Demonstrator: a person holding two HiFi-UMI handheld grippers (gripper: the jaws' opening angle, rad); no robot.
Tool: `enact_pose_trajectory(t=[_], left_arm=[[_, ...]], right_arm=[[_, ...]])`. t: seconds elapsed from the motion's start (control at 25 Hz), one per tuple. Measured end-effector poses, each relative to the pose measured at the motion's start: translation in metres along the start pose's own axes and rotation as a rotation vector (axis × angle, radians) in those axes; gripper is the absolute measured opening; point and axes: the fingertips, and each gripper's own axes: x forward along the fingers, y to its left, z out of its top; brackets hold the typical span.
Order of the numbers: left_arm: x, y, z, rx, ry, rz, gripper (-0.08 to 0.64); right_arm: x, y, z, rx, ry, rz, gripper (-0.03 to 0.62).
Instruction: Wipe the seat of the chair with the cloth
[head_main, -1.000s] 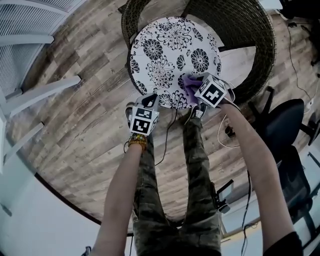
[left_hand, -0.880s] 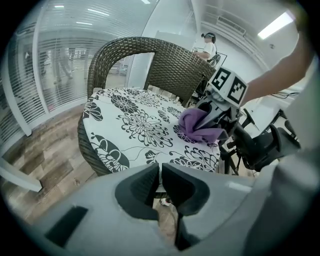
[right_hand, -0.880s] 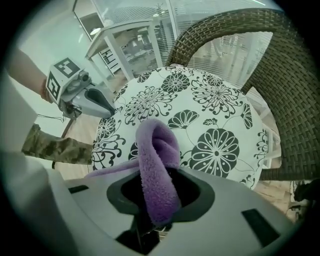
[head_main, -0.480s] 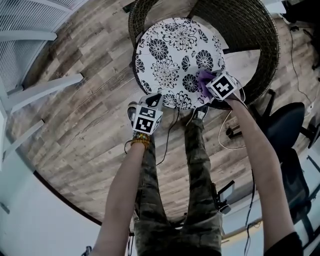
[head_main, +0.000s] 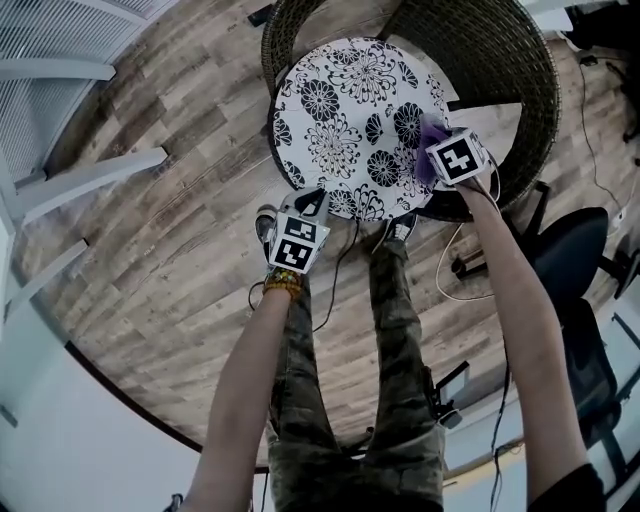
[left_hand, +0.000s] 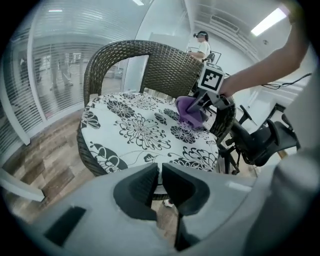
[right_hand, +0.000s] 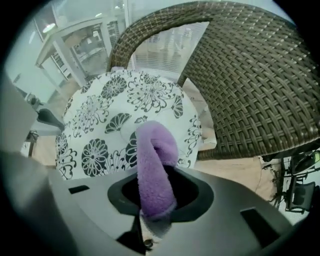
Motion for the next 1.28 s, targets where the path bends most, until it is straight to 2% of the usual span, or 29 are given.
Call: enact_pose_trajectory(t=[0.08,0.2,0.36,0.48,0.64,0.76,0.88,0.96,1.04,1.16,1.28], left_arm=[[-0.012,0.004,0.012,0.024,-0.059,0.030,0.032],[-0.029,0.021,0.025,-0.002,-0.135,0.080,0.032],[-0.033,0.036,0.028,-0.004,-0.150,0.095,0.032],[-0.032,0.046,0.027,-0.010,-0.125,0.097,0.032],[-0.023,0.051,0.014,-0.032,-0.070,0.090,0.032],[-0.019,0.052,0.009,-0.059,-0.055,0.088,0.032],[-0.016,0.053,0.008,-0.059,-0.042,0.083,0.032],[-0.014,0.053,0.008,-0.052,-0.038,0.079,0.032],[-0.014,0.054,0.007,-0.059,-0.034,0.077,0.032],[-0.015,0.054,0.006,-0.077,-0.036,0.067,0.032],[-0.015,0.055,0.008,-0.069,-0.043,0.057,0.032]], right_arm=[[-0.013,0.002,0.015,0.027,-0.099,0.019,0.094],[-0.039,0.032,0.038,0.044,-0.243,0.143,0.092],[-0.070,0.085,0.061,0.011,-0.369,0.315,0.089],[-0.086,0.129,0.079,0.014,-0.403,0.455,0.087],[-0.081,0.189,0.086,-0.068,-0.326,0.579,0.089],[-0.061,0.223,0.088,-0.113,-0.291,0.582,0.091],[-0.042,0.241,0.099,-0.092,-0.320,0.549,0.108],[-0.033,0.250,0.103,-0.063,-0.343,0.540,0.169],[-0.023,0.258,0.103,-0.074,-0.351,0.507,0.220],[-0.011,0.258,0.103,-0.095,-0.379,0.417,0.184],[-0.010,0.257,0.106,-0.049,-0.420,0.399,0.159]])
